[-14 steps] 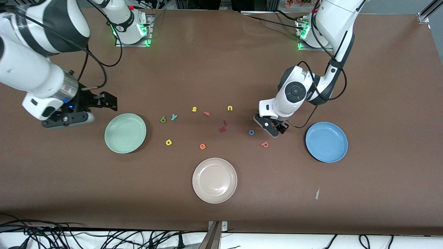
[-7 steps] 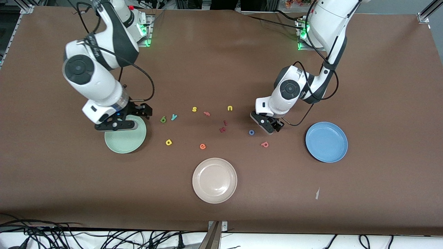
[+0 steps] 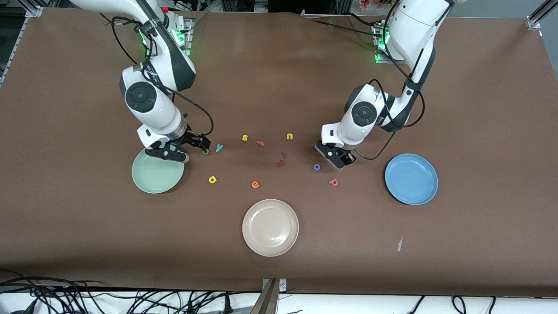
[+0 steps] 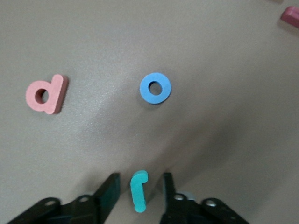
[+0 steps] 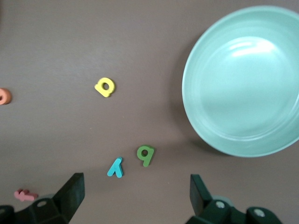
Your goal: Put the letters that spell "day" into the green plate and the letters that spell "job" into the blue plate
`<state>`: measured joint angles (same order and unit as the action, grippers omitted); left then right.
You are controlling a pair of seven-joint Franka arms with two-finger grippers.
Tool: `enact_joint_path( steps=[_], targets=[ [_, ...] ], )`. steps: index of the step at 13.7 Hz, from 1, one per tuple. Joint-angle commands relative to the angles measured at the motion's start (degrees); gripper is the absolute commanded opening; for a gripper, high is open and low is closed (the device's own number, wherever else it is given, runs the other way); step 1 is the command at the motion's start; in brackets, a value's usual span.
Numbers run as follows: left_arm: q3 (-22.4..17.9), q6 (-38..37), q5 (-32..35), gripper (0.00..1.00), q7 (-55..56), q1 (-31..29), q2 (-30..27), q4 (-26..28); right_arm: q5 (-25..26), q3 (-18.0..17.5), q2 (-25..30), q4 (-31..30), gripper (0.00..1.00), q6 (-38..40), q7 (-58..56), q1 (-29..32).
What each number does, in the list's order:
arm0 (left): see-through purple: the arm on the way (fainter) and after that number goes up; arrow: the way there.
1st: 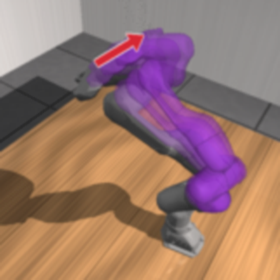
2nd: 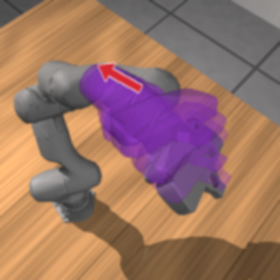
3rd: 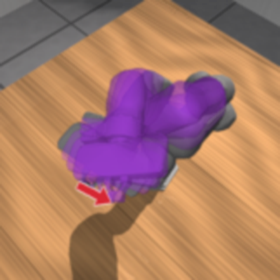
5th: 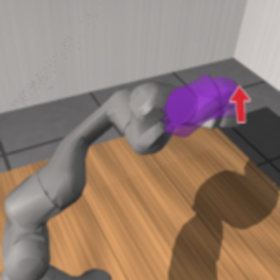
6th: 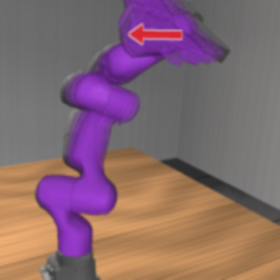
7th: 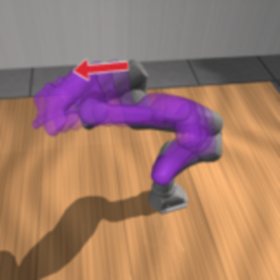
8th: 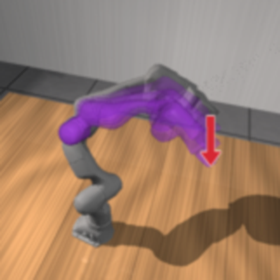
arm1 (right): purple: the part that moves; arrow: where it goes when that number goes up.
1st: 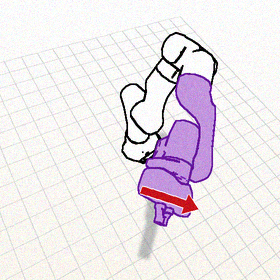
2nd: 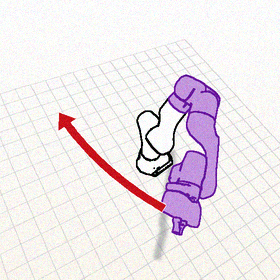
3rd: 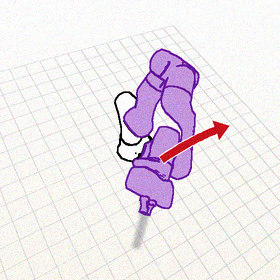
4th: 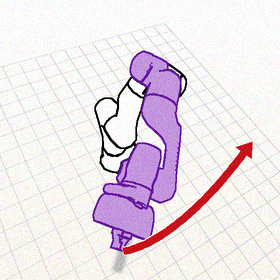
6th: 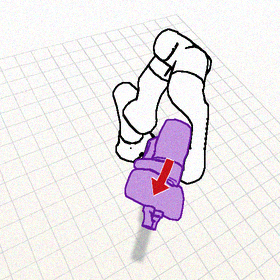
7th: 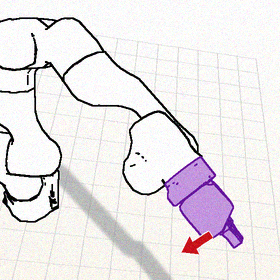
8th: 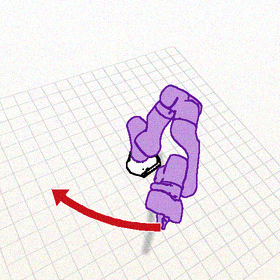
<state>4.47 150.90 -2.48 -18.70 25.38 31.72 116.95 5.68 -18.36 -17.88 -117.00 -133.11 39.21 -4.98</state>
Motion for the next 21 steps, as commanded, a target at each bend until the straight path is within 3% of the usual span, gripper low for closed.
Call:
enact_joint_path(
  steps=[1, 3, 6, 12, 16, 17, 18, 19, 20, 21],
  targets=[
    [-0.7, 0.5, 0.7, 0.19, -0.8, 0.3, 0.1, 0.7, 0.7, -0.1, -2.1, -1.8, 1.00, -4.8, 2.5, 0.0],
    [-0.8, 0.5, 2.6, 0.00, -0.8, 0.0, 0.1, 0.6, 0.7, 0.2, -3.5, -4.6, 1.00, -10.3, 2.5, 0.1],
    [-1.4, -2.3, 3.1, 0.00, -1.4, -3.8, -2.0, -0.8, 0.6, 0.3, -4.8, -8.1, 1.00, -17.1, 2.5, 0.1],
    [-1.3, -25.7, 3.0, 0.00, -5.3, -15.6, -3.5, -13.8, 0.7, 0.5, -6.9, -8.9, 1.00, -19.6, 2.5, -0.2],
    [-1.5, -25.6, 3.2, 0.02, -5.7, -21.6, -1.9, -14.1, 1.1, 3.8, -8.9, -8.9, 0.99, -21.3, 2.4, -3.6],
    [-1.5, -25.5, 3.2, 0.20, -6.0, -23.1, -0.7, -15.0, 1.1, 4.0, -9.0, -8.8, 0.99, -21.3, 2.4, -4.1],
    [-1.5, -25.6, 3.1, 0.51, -7.6, -24.0, 0.4, -16.0, 1.2, 4.3, -9.3, -8.7, 0.99, -21.4, 2.4, -4.4],
    [-1.4, -25.6, 2.1, 0.90, -8.2, -24.8, 1.1, -17.0, 2.0, 4.6, -9.6, -8.7, 0.98, -21.4, 2.4, -4.5],
    [-1.0, -26.0, 2.0, 1.00, -7.9, -25.4, 0.9, -17.3, 3.3, 4.7, -9.9, -8.7, 0.94, -21.4, 2.4, -4.7],
    [-1.0, -26.5, -1.2, 1.00, -6.1, -24.9, 0.8, -18.2, 3.7, 5.2, -10.0, -8.7, 0.92, -21.4, 2.4, -4.7]
  ],
)
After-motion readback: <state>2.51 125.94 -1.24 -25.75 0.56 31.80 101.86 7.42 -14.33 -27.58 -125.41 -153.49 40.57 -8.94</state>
